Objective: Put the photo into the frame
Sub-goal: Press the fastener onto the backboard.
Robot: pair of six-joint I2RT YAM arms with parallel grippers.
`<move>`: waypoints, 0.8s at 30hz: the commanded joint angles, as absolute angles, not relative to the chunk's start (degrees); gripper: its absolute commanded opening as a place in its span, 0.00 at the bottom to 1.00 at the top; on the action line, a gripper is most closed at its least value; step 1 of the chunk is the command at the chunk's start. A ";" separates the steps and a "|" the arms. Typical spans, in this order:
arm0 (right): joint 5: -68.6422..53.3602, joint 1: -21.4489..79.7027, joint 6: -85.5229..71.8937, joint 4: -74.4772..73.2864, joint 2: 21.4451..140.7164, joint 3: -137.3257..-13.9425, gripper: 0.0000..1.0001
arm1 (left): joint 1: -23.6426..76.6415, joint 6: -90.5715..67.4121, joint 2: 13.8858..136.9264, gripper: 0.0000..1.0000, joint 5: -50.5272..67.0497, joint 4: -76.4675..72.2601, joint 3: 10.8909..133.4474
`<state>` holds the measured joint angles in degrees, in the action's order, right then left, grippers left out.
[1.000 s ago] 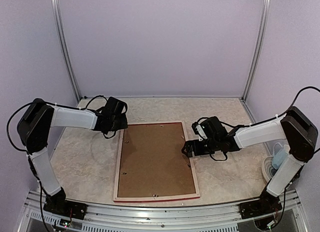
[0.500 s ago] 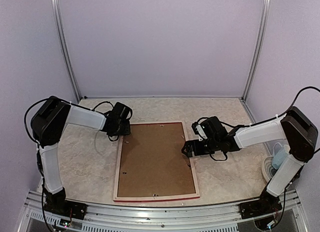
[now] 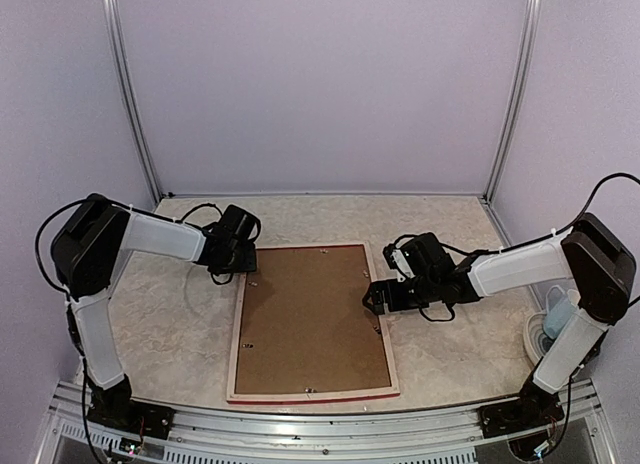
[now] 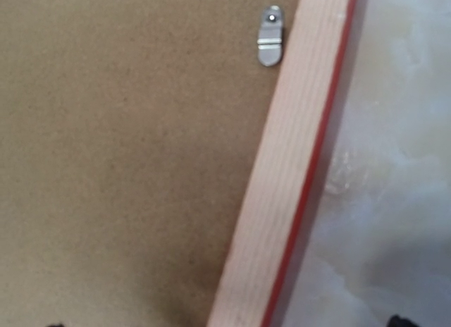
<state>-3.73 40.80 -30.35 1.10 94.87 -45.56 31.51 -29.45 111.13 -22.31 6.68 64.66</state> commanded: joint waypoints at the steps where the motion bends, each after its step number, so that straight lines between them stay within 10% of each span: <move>1: -3.82 40.34 -30.79 2.09 93.43 -45.06 0.99 | 34.56 -29.47 106.43 0.55 -22.29 10.21 62.85; 24: -4.02 40.34 -31.28 3.25 93.25 -43.67 0.99 | 37.35 -33.44 102.35 0.55 -17.60 6.06 51.47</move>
<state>-3.88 40.80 -30.98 2.17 94.70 -44.05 37.08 -32.97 103.74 -19.79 5.02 53.65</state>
